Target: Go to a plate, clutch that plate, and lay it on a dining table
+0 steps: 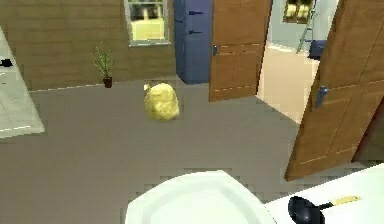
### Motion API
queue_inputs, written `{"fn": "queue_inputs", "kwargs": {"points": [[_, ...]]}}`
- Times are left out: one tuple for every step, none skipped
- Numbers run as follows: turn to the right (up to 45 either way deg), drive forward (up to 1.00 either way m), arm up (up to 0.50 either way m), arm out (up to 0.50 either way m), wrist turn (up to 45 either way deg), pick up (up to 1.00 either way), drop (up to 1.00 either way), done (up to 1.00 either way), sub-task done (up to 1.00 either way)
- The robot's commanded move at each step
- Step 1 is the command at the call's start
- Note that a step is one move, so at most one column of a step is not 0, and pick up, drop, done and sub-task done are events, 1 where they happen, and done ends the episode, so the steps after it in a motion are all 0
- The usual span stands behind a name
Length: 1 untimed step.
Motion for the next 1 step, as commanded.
{"fn": "queue_inputs", "kwargs": {"points": [[-45.0, 0.00, 0.00, 0.00, 0.0, 0.00, 0.00, 0.00, 0.00]]}}
